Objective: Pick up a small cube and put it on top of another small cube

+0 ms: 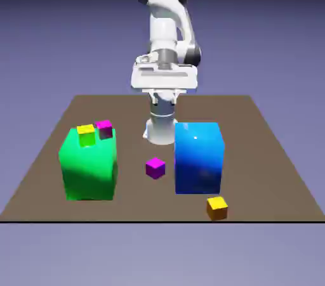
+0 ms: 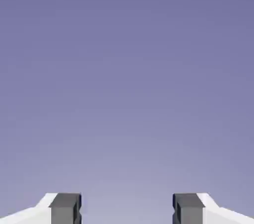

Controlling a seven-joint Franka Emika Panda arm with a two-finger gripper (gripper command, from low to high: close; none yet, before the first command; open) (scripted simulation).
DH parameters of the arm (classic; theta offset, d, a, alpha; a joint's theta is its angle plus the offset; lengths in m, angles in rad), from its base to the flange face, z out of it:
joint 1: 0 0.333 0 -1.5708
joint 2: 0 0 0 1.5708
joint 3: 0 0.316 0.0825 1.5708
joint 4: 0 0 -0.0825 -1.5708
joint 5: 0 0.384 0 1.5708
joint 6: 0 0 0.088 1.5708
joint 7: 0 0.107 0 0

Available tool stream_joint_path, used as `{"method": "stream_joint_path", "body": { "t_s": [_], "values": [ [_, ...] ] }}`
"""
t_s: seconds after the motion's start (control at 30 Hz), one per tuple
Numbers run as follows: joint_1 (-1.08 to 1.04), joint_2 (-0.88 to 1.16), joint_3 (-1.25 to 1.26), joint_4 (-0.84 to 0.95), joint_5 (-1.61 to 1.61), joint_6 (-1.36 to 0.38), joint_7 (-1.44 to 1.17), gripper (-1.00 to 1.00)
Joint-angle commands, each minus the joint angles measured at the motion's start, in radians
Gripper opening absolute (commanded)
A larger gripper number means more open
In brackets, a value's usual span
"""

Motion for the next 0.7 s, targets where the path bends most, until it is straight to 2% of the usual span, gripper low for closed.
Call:
{"method": "stream_joint_path", "body": {
  "t_s": [0.0, 0.5, 0.67],
  "values": [
    [0.001, 0.036, -0.015, 0.005, 0.02, -0.042, 0.017, 0.0],
    [0.011, 0.575, -0.241, 0.081, 0.323, -0.667, 0.269, 0.0],
    [-0.006, 0.72, -0.165, 0.071, 0.463, -0.53, 0.169, 0.0]
  ]
}}
